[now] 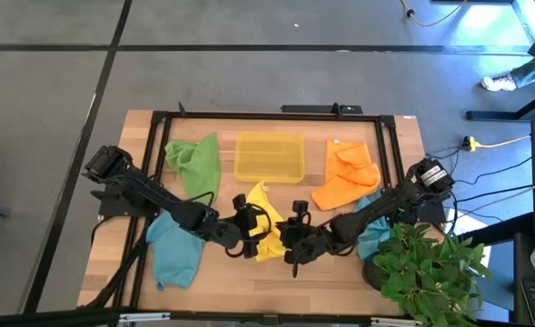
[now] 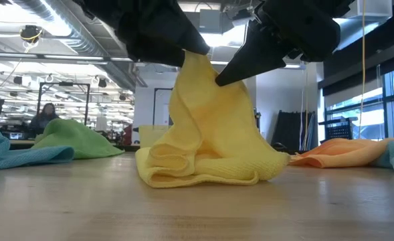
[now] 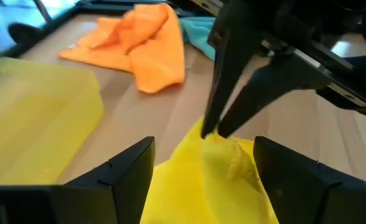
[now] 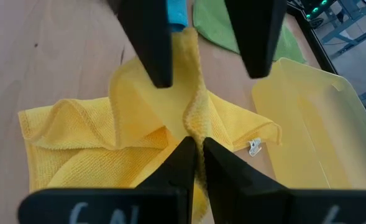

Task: Fold microfiber towels
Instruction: Fold the yellow towel

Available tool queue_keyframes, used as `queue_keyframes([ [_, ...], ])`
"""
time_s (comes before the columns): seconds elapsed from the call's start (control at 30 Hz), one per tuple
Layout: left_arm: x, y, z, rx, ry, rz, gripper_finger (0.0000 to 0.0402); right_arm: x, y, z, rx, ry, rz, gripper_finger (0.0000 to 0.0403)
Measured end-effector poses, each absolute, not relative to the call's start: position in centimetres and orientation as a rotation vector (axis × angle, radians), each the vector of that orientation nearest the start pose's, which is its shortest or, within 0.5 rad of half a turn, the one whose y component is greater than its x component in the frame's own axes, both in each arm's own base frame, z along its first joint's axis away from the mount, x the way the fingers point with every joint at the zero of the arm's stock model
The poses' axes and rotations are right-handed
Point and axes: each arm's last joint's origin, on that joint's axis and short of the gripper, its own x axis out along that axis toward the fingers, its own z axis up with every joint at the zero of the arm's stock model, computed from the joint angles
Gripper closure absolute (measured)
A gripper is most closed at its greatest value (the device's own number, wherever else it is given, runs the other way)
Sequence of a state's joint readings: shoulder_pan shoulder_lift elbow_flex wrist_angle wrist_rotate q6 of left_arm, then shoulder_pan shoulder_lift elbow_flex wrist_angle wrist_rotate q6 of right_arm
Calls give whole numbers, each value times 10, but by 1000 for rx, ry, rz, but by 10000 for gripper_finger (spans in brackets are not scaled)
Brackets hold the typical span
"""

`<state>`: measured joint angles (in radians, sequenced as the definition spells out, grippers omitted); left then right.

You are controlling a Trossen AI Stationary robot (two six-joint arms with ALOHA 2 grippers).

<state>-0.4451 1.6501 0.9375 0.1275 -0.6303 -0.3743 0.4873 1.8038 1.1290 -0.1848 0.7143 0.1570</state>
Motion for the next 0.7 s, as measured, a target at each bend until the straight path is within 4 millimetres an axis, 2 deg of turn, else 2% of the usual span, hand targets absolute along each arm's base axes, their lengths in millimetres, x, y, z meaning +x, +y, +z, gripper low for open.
queue_keyframes([
  [0.2, 316, -131, 200, -89, 488, 212, 149, 334, 156, 186, -337, 688, -266, 367],
  [0.37, 316, -131, 200, -67, 490, 207, 179, 334, 156, 186, -339, 689, -266, 367],
  [0.53, 316, -131, 200, -38, 493, 199, 233, 334, 156, 186, -340, 689, -266, 367],
  [0.7, 316, -131, 200, 19, 499, 184, 310, 334, 156, 186, -340, 689, -266, 367],
])
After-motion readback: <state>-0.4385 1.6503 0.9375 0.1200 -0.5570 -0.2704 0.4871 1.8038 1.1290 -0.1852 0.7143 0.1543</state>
